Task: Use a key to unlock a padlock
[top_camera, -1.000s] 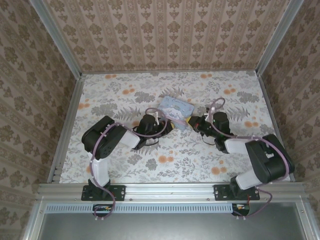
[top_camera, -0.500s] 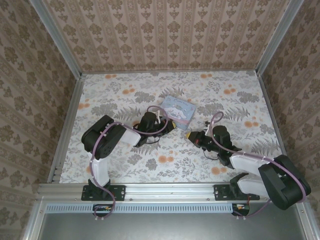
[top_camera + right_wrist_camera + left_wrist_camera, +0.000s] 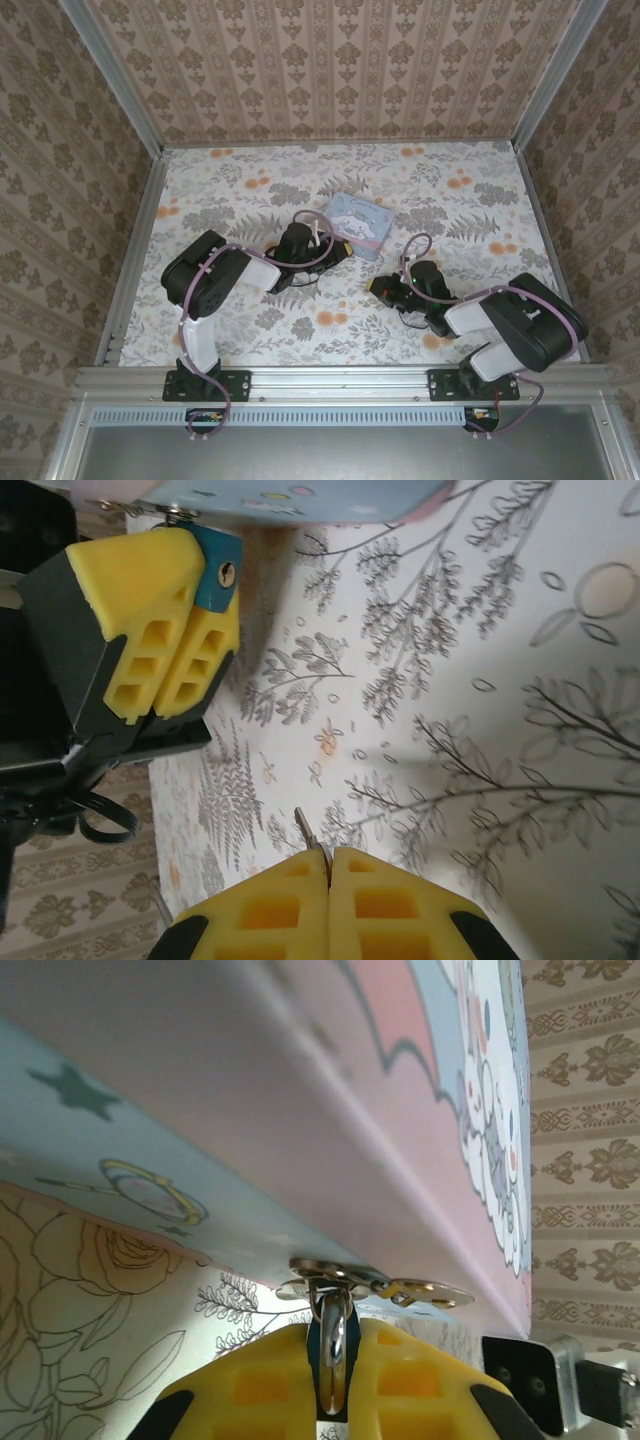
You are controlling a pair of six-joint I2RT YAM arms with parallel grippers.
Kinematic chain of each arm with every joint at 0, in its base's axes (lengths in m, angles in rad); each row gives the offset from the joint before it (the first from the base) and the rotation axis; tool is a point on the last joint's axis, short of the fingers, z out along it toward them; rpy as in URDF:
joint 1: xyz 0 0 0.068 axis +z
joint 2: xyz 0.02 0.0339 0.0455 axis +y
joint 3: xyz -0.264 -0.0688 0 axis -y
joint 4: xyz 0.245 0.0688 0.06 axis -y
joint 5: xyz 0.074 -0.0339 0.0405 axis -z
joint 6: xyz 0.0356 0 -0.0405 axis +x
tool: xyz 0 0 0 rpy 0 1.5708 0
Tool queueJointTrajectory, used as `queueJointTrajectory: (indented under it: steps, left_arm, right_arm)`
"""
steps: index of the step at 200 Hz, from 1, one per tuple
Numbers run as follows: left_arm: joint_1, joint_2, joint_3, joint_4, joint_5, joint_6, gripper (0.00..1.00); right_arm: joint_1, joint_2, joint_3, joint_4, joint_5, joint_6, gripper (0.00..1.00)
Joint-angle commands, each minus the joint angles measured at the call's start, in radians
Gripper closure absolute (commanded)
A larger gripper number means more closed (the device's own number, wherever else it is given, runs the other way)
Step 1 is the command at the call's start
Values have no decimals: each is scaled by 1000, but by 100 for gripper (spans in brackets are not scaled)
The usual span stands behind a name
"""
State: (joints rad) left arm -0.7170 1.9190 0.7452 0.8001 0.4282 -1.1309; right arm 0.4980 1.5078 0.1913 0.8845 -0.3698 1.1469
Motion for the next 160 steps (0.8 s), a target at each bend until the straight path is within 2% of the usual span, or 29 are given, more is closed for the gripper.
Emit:
queueJointTrajectory:
  steps: [1, 51, 128, 160]
  left_arm:
    - [5, -35, -16, 68, 44, -54, 100]
    - [4, -17, -25, 126, 56, -119, 100]
    - [2, -15, -46, 175, 29, -186, 100]
    - [2, 9, -58, 235, 20, -231, 100]
  right_arm:
    - [11, 71, 8, 138, 44, 51, 100]
    - [22, 140, 10, 273, 124, 157, 100]
    - [43, 95, 48, 219, 244, 234, 100]
    - [46, 100, 75, 199, 255, 247, 100]
